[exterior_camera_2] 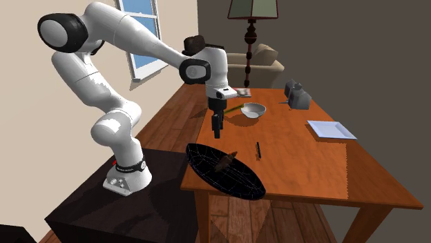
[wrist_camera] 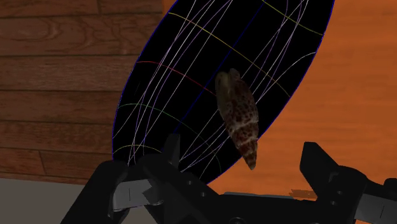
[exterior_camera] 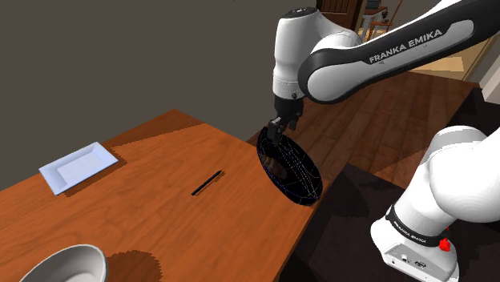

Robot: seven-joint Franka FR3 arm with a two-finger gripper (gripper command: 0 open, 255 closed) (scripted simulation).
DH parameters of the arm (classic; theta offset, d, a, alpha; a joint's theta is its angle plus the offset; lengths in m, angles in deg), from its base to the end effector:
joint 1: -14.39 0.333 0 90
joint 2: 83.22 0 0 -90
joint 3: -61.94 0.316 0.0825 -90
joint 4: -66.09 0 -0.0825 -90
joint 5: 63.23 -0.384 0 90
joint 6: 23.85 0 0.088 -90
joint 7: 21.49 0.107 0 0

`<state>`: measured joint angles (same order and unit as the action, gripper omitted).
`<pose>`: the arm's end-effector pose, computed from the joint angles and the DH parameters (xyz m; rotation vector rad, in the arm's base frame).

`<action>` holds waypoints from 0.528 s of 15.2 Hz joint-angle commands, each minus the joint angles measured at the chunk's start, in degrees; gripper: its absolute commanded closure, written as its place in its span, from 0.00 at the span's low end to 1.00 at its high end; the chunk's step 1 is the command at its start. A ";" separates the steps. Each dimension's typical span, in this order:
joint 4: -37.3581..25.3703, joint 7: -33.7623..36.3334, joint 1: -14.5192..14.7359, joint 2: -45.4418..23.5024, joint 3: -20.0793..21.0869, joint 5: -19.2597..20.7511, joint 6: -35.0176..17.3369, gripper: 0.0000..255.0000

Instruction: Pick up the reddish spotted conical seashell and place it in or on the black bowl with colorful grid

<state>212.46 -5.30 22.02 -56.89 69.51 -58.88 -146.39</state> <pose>0.3873 0.1020 0.4277 3.0311 0.0150 0.1064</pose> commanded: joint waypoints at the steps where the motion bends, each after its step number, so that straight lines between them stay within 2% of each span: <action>1: 0.00 0.00 0.00 0.00 0.00 0.00 0.00 0.00; 2: 0.00 0.00 0.00 0.00 0.00 0.00 0.00 0.00; 6: -5.25 -0.40 0.50 2.78 0.10 -0.71 8.03 0.00; 8: -5.24 -0.40 0.50 2.79 0.10 -0.71 8.03 0.00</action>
<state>207.36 -5.78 22.43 -54.36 69.53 -59.51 -138.82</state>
